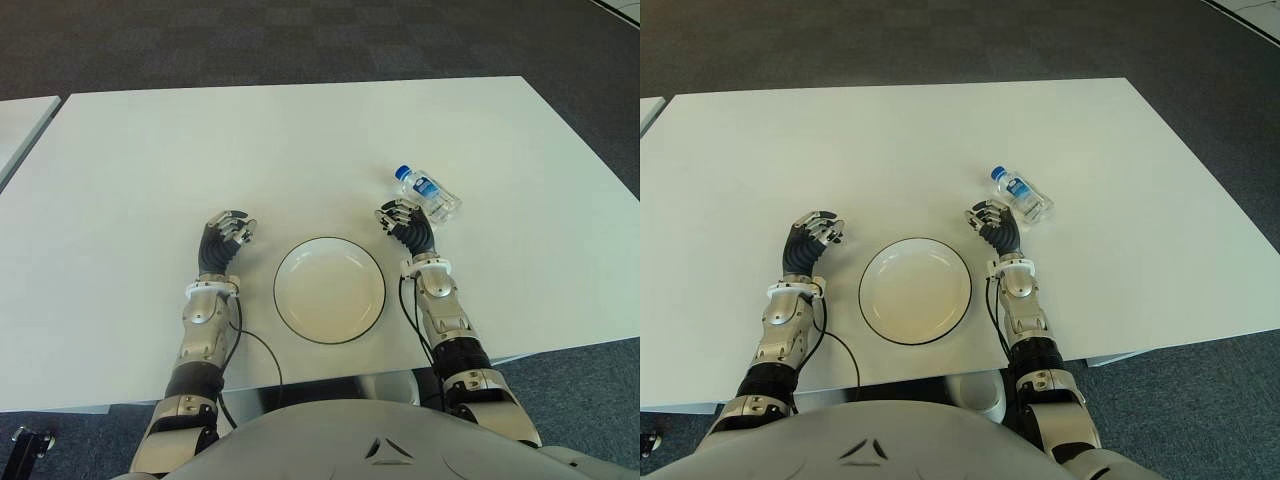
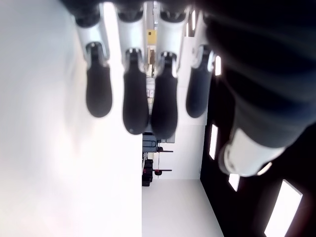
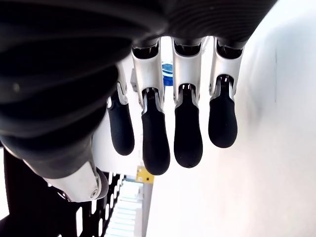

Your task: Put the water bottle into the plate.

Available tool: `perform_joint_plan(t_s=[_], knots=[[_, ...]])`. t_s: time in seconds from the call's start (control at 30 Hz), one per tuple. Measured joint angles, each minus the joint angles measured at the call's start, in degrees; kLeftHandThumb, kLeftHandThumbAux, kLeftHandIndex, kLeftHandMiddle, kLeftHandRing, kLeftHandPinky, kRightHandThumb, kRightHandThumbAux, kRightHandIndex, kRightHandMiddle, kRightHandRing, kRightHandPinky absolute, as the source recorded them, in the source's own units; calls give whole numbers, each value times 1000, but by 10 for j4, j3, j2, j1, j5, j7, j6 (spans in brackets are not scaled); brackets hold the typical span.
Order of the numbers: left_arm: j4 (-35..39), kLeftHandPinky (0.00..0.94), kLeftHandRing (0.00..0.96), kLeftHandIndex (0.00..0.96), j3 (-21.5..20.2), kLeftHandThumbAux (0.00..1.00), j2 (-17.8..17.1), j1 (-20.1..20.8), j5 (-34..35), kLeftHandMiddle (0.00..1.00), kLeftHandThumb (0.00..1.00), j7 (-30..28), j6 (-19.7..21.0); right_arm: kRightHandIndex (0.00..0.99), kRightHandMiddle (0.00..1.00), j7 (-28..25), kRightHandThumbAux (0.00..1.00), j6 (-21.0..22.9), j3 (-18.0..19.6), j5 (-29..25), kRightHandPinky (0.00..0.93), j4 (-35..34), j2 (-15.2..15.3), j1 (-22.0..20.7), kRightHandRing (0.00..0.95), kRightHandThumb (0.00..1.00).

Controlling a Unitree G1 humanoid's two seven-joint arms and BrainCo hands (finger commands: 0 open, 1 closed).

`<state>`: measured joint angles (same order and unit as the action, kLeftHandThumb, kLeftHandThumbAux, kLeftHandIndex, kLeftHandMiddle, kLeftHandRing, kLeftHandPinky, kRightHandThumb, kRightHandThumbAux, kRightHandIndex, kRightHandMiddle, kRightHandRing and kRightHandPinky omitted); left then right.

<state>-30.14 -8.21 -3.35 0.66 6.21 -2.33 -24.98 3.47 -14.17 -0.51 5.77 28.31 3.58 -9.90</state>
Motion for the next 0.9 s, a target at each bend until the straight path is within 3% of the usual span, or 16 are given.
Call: perform_joint_plan(t_s=[0.67, 0.8, 0.9], knots=[[-1, 558, 570, 436, 0, 708, 0, 0, -1, 600, 710, 0, -1, 432, 609, 0, 728, 3, -2, 7, 632, -13, 2, -6, 620, 707], [0, 560, 571, 436, 0, 708, 0, 0, 0, 601, 710, 0, -1, 430, 595, -1, 729, -5, -2, 9, 602, -20, 11, -17, 603, 706], [2, 563, 571, 436, 0, 708, 0, -1, 1, 601, 709, 0, 0, 423, 525, 1, 729, -18, -3, 19, 509, -32, 23, -27, 529, 701]])
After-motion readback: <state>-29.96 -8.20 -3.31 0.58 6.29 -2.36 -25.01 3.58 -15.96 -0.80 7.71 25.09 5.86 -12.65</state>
